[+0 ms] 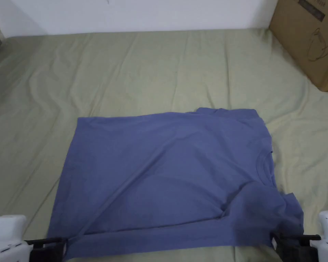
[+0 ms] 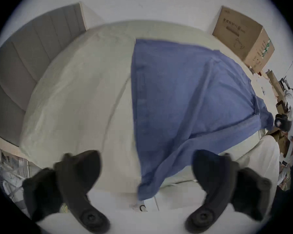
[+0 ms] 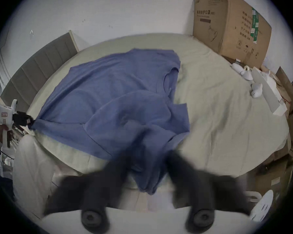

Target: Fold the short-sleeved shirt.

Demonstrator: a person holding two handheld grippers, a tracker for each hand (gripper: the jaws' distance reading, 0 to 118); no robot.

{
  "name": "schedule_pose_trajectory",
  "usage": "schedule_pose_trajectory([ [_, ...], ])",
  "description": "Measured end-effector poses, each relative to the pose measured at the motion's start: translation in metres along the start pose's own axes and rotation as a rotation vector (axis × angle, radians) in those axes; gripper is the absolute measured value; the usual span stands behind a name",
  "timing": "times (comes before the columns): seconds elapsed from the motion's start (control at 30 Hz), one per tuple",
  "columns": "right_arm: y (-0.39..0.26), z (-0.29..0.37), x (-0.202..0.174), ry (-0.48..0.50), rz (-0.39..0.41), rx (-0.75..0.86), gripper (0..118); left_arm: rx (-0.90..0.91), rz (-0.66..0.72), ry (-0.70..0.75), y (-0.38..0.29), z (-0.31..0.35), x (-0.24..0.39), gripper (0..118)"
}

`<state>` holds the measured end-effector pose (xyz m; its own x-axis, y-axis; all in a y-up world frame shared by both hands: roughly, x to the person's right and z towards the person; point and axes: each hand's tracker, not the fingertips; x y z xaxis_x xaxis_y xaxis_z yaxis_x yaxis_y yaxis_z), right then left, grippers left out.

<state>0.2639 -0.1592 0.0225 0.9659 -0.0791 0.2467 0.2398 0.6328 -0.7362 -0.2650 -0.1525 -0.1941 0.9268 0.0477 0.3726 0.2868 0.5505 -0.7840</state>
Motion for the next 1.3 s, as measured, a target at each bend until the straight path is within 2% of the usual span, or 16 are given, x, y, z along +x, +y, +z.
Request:
schedule_pose_trajectory([
  [0.1,0.016,0.040,-0.009,-0.023,-0.024,0.165,116,0.084,0.027,0.069,0.007,0.023,0.005,107],
  [0.23,0.019,0.090,-0.039,-0.107,-0.035,0.443,117,0.403,0.106,0.066,0.014,0.148,0.032,112],
  [0.37,0.017,0.119,-0.062,-0.189,-0.076,0.602,116,0.665,0.147,0.128,0.010,0.189,0.046,114],
  [0.4,0.014,0.123,-0.065,-0.183,-0.085,0.624,115,0.663,0.148,0.154,0.011,0.189,0.048,102],
  [0.43,0.012,0.126,-0.067,-0.172,-0.081,0.635,113,0.667,0.148,0.185,0.011,0.190,0.051,70],
  [0.47,0.011,0.131,-0.070,-0.184,-0.080,0.640,100,0.690,0.117,0.215,0.009,0.190,0.054,18],
  [0.5,0.010,0.136,-0.073,-0.181,-0.068,0.645,44,0.700,0.089,0.254,0.008,0.188,0.058,0],
  [0.53,0.007,0.140,-0.077,-0.179,-0.050,0.669,0,0.690,0.069,0.296,0.006,0.186,0.061,0],
  [0.6,-0.001,0.148,-0.082,-0.311,-0.088,0.776,0,0.717,0.078,0.237,0.001,0.189,0.053,0],
  [0.63,0.002,0.153,-0.081,-0.196,-0.038,0.741,0,0.727,0.074,0.228,-0.002,0.190,0.054,0],
  [0.8,0.007,0.157,-0.090,-0.200,-0.027,0.755,0,0.707,0.019,0.243,-0.006,0.188,0.065,0],
  [1.17,0.004,0.141,-0.085,-0.175,-0.036,0.715,0,-0.039,0.037,0.004,0.009,0.034,0.024,1],
  [1.2,0.004,0.138,-0.085,-0.177,-0.037,0.705,0,-0.068,0.023,-0.016,0.009,0.021,0.021,43],
  [1.23,0.006,0.135,-0.086,-0.182,-0.032,0.693,0,-0.100,0.017,-0.004,0.008,0.004,0.020,99],
  [1.27,0.009,0.133,-0.091,-0.187,-0.033,0.681,0,-0.166,-0.008,0.002,0.007,-0.011,0.020,118],
  [1.3,0.010,0.130,-0.091,-0.187,-0.038,0.670,0,-0.105,0.004,0.019,0.014,-0.004,0.020,107],
])
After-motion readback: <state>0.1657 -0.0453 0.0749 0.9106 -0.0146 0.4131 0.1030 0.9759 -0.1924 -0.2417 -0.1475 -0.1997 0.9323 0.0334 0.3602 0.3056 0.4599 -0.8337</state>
